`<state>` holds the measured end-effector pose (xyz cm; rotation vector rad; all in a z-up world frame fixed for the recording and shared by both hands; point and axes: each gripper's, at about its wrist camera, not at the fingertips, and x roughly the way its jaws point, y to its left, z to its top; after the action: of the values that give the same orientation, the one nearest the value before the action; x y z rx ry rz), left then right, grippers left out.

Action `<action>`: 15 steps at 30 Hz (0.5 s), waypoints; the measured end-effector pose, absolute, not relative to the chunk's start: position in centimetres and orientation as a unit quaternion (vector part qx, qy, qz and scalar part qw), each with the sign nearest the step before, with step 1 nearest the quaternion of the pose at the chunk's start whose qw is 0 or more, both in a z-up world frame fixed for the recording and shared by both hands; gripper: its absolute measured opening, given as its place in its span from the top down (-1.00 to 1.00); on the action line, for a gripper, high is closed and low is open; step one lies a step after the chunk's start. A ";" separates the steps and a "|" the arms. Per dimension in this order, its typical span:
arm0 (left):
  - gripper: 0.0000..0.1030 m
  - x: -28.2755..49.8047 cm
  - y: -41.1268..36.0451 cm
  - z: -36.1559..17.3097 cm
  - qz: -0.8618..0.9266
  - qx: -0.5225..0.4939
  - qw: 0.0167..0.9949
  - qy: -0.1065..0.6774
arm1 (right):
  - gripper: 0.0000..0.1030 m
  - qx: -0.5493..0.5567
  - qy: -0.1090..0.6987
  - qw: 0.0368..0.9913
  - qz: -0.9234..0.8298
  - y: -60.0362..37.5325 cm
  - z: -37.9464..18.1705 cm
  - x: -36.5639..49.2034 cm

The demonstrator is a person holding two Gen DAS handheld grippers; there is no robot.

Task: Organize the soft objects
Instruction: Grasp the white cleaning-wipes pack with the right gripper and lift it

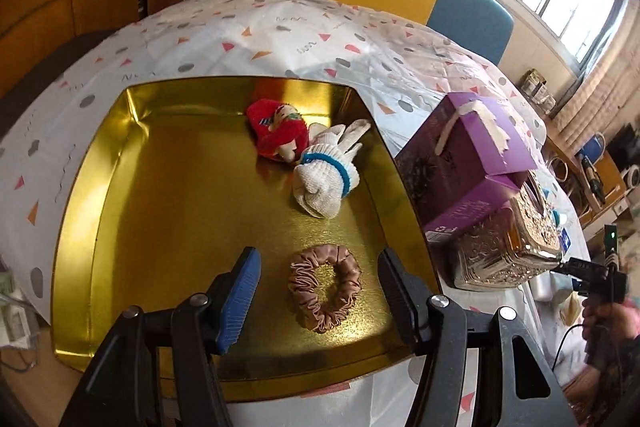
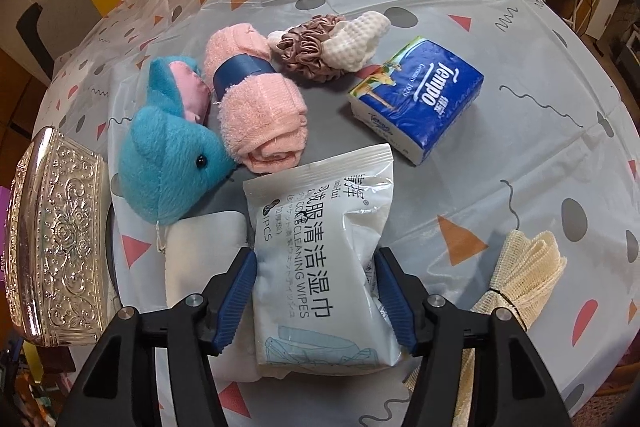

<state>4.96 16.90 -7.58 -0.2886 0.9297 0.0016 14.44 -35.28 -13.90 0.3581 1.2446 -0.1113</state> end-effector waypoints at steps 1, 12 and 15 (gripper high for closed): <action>-0.20 4.7 16.7 -7.4 0.002 -0.135 0.885 0.445 | -0.20 0.168 0.580 0.795 -0.053 -35.2 -13.9 14.4; -0.20 2.7 14.4 -7.2 -0.001 -0.063 0.904 0.423 | 0.14 0.123 0.580 0.803 -0.067 -34.0 -13.7 14.9; -0.20 2.5 14.9 -7.9 0.002 -0.069 0.899 0.433 | 0.20 0.137 0.563 0.812 -0.074 -34.6 -13.0 14.6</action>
<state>2.54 14.88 -7.85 -0.1420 0.8971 0.0052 14.59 -34.63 -13.01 0.2922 1.2025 -0.1572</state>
